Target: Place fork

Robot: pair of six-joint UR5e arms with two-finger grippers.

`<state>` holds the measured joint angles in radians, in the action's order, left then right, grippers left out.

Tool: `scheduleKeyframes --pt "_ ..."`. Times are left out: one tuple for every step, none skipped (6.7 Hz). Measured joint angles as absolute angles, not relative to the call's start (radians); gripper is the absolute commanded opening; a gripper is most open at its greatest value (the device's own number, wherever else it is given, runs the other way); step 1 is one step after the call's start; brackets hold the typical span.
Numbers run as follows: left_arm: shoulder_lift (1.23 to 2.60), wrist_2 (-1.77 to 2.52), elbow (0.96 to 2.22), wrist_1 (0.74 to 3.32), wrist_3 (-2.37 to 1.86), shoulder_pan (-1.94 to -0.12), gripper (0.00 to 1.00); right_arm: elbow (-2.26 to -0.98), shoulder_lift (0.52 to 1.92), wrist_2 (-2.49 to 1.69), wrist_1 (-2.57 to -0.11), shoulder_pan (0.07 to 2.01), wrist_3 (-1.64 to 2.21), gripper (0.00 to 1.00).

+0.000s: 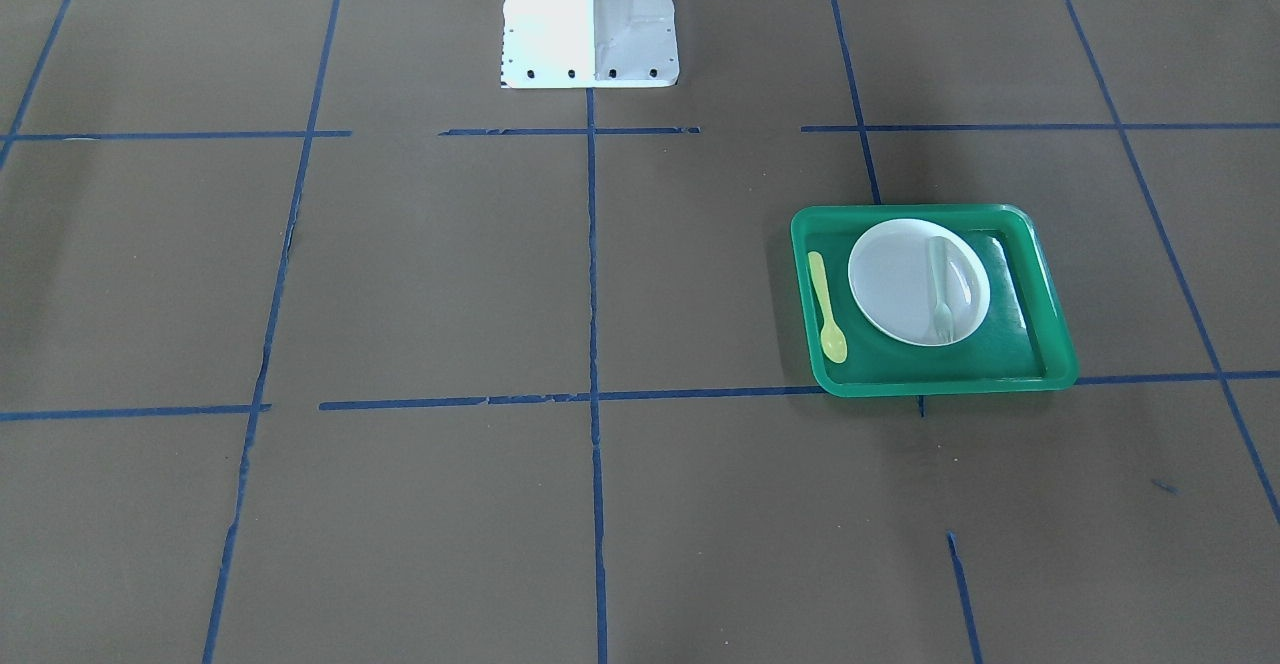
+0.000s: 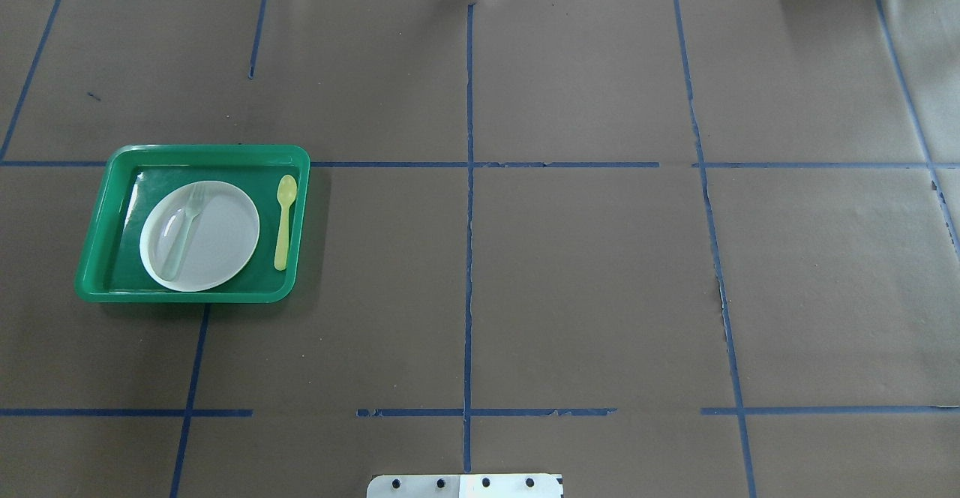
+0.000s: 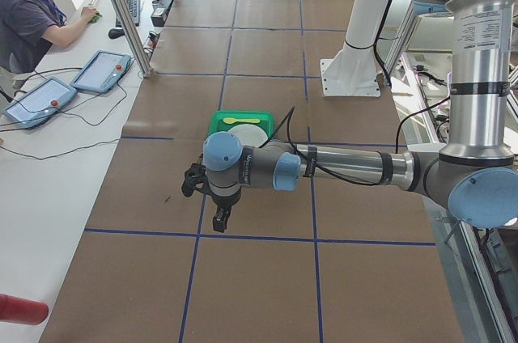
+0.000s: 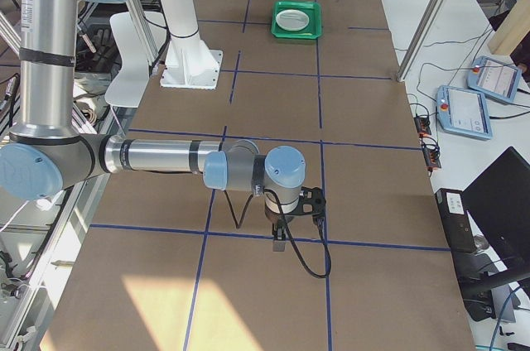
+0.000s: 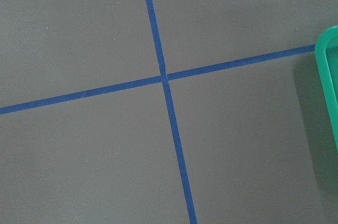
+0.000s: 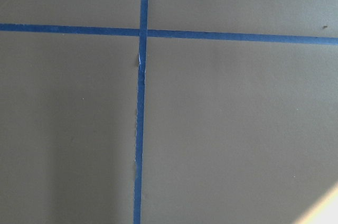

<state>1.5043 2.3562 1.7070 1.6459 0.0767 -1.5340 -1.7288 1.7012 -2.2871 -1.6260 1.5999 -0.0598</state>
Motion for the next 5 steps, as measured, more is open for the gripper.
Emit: scheduleKeyframes --pt "1.506 2.358 1.707 1.646 0.076 -1.534 1.00 -1.729 1.701 -2.287 -1.626 1.600 -0.060 1.00" --pt "1.507 2.361 1.701 1.648 0.076 -1.533 1.00 -1.729 1.701 -2.287 -1.626 1.600 -0.060 1.00" --pt "1.507 2.363 1.698 1.651 0.077 -1.532 1.00 -1.729 1.701 -2.287 -1.626 1.600 -0.060 1.00" --pt "1.510 2.365 1.701 1.656 0.076 -1.530 1.00 -1.729 1.701 -2.287 -1.626 1.600 -0.060 1.00" --pt "1.523 2.367 1.703 1.676 0.070 -1.528 1.00 -1.729 1.701 -2.287 -1.626 1.600 -0.060 1.00"
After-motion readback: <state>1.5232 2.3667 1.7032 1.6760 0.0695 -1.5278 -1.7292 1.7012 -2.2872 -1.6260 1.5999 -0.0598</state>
